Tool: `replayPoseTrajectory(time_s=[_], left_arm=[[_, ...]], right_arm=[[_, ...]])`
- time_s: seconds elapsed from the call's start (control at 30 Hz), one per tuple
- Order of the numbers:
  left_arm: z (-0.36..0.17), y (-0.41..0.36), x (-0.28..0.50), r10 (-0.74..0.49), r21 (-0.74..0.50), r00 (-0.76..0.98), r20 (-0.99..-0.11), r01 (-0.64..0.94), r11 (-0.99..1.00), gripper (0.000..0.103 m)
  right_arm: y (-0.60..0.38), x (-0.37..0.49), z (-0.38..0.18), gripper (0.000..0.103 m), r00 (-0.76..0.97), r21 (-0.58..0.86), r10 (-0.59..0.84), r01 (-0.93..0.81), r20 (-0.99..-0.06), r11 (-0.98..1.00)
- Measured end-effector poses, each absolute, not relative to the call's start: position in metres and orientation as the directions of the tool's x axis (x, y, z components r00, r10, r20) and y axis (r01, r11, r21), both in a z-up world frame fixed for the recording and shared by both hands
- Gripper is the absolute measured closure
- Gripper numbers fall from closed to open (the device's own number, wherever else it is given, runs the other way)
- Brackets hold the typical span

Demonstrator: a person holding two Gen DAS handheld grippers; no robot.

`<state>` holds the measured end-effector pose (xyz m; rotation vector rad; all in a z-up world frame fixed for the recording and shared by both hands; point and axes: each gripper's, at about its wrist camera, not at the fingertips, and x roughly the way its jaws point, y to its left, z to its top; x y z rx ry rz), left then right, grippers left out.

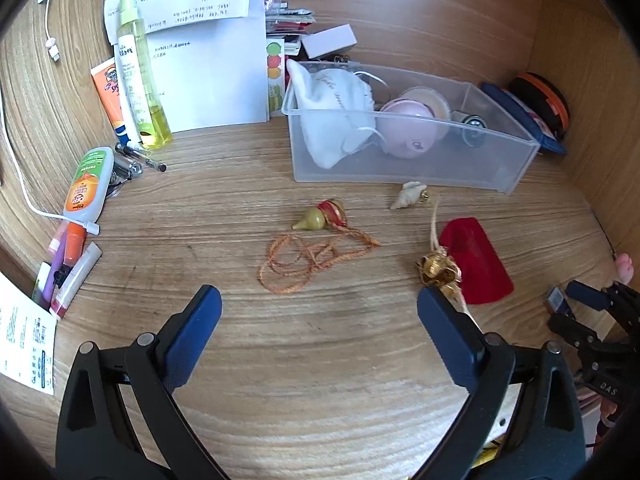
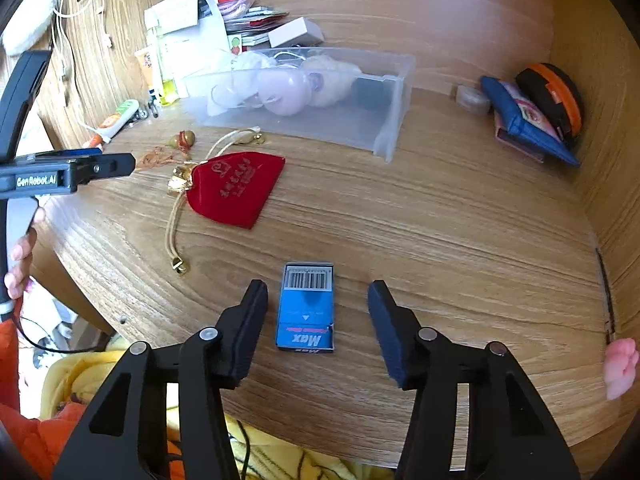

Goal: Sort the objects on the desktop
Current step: 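Withdraw both grippers from the box toward the loose items on the desk, then grasp the blue Max card with the right gripper while the left grasps the gold ornament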

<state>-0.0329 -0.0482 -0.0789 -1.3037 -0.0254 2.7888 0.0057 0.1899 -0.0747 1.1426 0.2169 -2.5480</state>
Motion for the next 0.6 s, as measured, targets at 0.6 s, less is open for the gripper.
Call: replayPoseTrajectory(time_s=[0.6], left_arm=[[-0.098,-0.054,-0.106,0.055,-0.025,-0.552,-0.832,-0.061,-0.998,0.004]], right_arm=[[0.197,-0.002,-0.063,0.078,-0.615,0.106,-0.317,0.354,-0.722,-0.929]])
